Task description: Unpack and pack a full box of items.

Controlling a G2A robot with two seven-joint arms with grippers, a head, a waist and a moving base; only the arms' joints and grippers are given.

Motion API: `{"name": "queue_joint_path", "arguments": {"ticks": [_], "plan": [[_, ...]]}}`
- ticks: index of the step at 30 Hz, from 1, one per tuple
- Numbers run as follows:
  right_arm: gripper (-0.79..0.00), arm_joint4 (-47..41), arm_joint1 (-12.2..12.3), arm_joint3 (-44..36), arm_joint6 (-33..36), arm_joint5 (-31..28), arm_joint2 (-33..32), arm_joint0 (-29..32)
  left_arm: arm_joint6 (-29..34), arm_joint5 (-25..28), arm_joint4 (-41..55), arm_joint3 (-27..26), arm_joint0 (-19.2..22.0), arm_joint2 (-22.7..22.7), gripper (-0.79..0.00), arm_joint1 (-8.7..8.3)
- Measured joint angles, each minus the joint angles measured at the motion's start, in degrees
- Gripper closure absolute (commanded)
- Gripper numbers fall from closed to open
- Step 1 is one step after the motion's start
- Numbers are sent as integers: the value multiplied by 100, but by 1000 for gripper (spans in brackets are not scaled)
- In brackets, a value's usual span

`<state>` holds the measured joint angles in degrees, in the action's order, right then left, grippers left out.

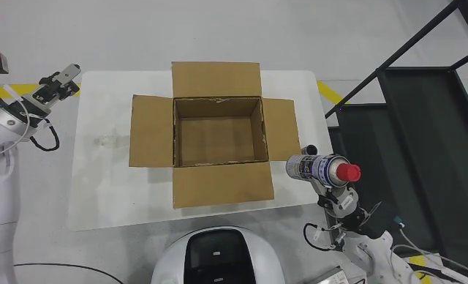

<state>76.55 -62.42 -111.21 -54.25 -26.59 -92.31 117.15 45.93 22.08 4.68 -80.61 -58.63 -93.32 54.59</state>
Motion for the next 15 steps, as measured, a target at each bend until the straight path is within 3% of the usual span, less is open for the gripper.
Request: {"name": "queue_joint_path", "arguments": {"ticks": [15], "plan": [[0,32,0,5,-10,10,-5,3,0,0,0,0,0,0,-785,0]]}}
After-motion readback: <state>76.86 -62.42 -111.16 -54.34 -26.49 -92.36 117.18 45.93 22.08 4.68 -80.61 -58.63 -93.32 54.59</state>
